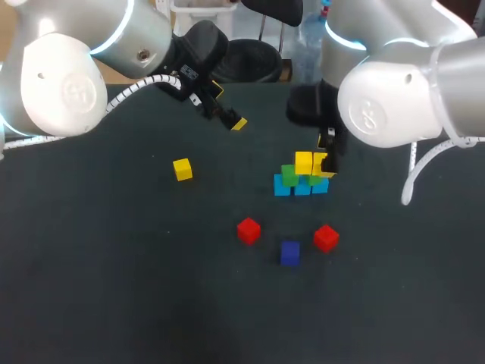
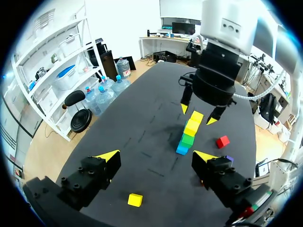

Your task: Place the blue cubes, place green cubes on the blue cubes, place the yellow cubes on the green cubes, then place the red cubes on the yellow cubes, and place purple cube on the red cubes.

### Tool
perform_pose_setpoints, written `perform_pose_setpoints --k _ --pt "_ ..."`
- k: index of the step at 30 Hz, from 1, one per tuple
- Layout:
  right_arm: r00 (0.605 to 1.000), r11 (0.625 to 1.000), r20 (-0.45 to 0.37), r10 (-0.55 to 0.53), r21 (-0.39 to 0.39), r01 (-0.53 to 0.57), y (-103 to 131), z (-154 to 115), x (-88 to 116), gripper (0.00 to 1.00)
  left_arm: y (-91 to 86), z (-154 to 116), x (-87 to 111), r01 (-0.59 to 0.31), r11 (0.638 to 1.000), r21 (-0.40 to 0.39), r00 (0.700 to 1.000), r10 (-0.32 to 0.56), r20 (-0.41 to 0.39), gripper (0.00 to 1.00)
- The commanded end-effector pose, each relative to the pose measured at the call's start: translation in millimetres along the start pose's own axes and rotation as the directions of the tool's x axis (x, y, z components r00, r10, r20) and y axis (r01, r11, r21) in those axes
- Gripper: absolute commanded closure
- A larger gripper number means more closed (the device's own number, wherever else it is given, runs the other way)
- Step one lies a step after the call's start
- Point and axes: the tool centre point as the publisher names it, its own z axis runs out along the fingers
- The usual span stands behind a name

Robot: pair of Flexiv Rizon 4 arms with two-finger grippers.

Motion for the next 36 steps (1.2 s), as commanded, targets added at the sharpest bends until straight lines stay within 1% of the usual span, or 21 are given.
perform_pose_setpoints --k 1,6,7,12,28,36 --pt "1.0 1.0 -0.003 -0.003 0.005 0.003 0.2 0.2 0.0 0.27 0.2 0.8 -1.7 0.002 1.0 -0.002 1.0 -0.002 -0.006 0.0" --pt "1.0 1.0 -0.006 -0.008 0.004 0.008 -0.3 0.4 0.1 0.5 0.2 0.8 -1.7 0.002 1.0 -0.002 1.0 -0.002 -0.006 0.0" --pt "1.0 1.0 -0.006 -0.009 0.003 0.009 -0.4 0.4 0.1 0.51 0.2 0.8 -1.7 0.002 1.0 -0.002 1.0 -0.002 -0.006 0.0" --pt "1.0 1.0 -0.005 -0.011 -0.001 0.011 -0.9 0.7 0.1 0.53 0.2 0.8 -1.7 0.002 1.0 -0.002 1.0 -0.002 -0.006 0.0" --pt "1.0 1.0 -0.004 -0.024 0.007 0.024 -3.5 1.1 -1.2 0.53 0.2 0.8 -1.7 0.002 1.0 -0.002 1.0 -0.002 -0.006 0.0" --pt "0.999 0.999 -0.006 -0.031 0.007 0.031 -4.4 1.4 -1.7 0.56 0.2 0.8 -1.7 0.002 1.0 -0.002 1.0 -0.002 -0.006 0.0"
